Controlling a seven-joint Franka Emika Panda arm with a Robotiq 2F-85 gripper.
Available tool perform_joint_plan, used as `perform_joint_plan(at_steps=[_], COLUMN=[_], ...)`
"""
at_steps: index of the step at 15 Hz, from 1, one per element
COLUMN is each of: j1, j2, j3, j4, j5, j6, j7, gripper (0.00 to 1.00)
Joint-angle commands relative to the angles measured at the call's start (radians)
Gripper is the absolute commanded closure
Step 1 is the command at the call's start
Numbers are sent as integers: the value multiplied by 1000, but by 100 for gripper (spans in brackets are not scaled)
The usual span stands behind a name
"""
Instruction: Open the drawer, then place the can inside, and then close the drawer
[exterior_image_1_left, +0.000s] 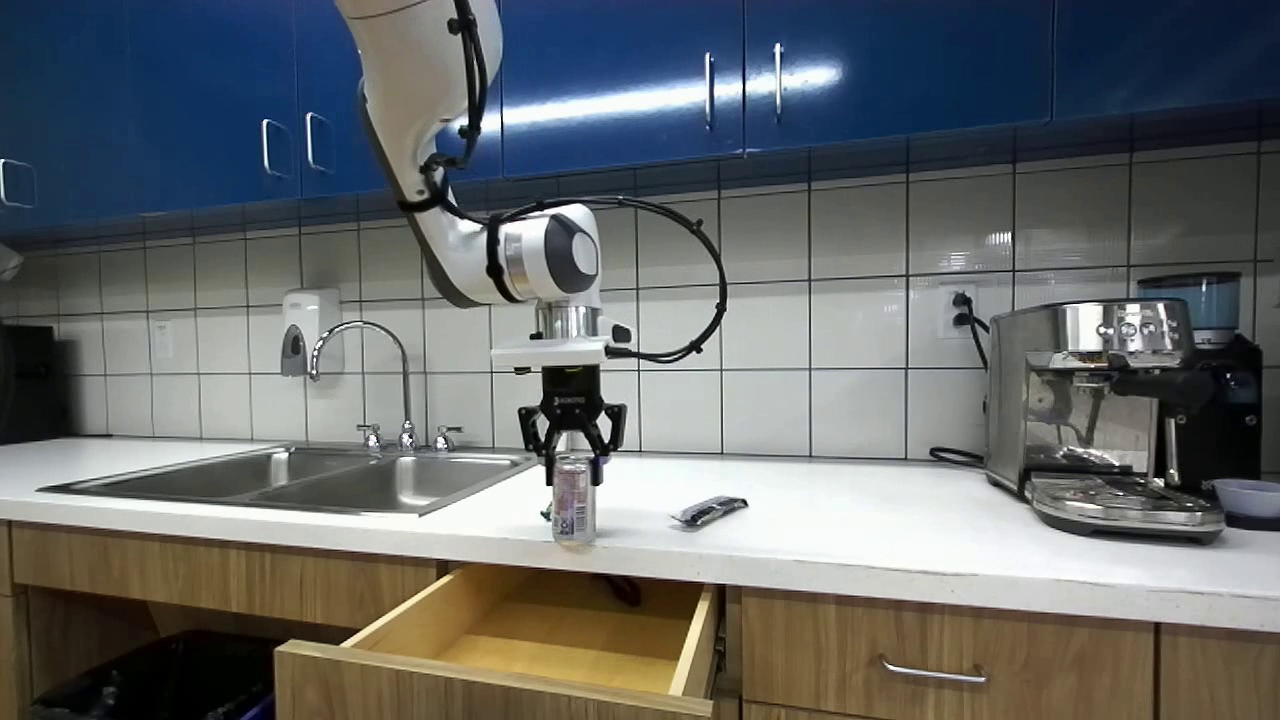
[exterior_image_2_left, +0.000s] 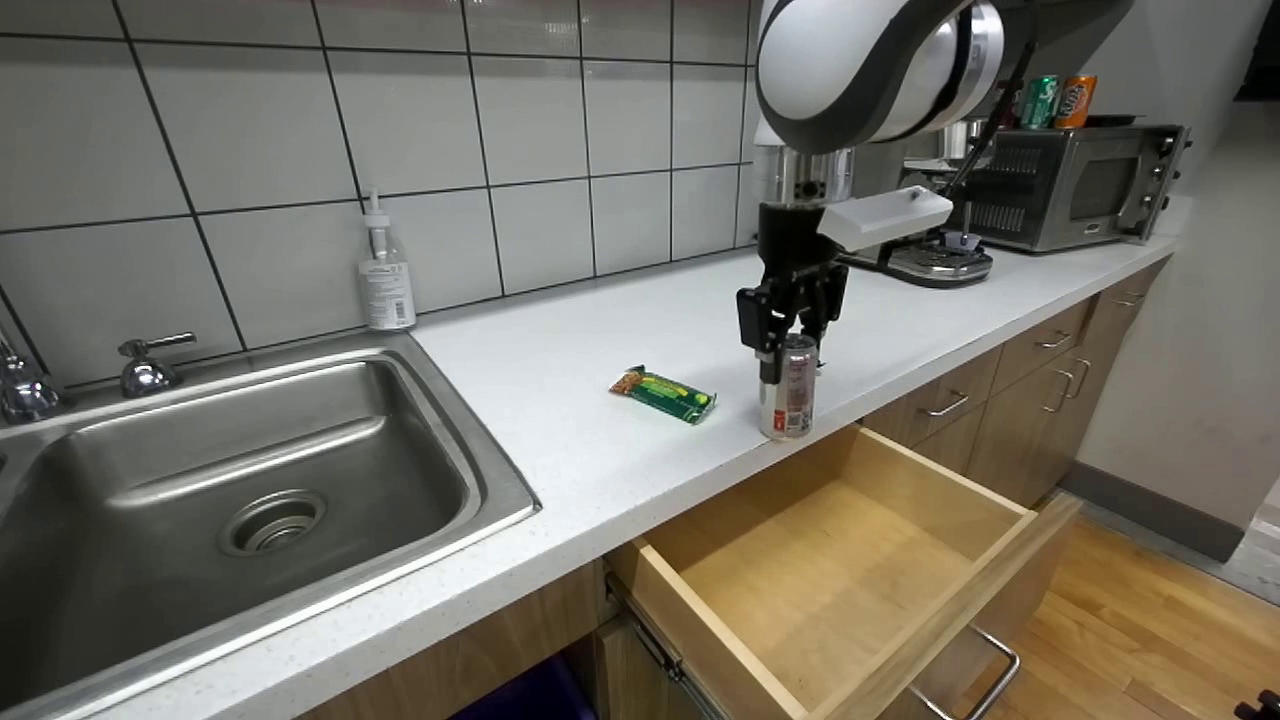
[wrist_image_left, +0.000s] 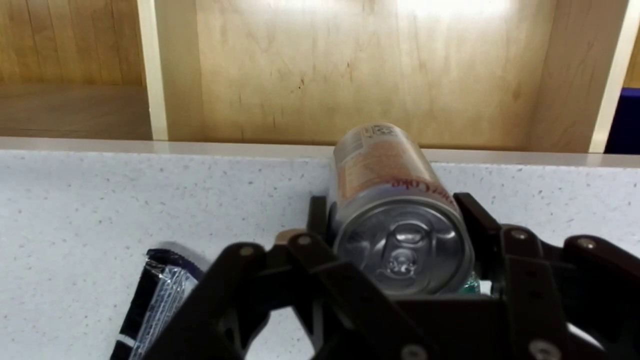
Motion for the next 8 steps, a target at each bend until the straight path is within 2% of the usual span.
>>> perform_joint_plan(at_steps=[1, 8], j1=[11, 29], j2=[-84, -147], j3=[11, 15], j4=[-102, -212], j5=[-2, -4], j6=[24, 47], j7=[32, 54], gripper=[61, 61])
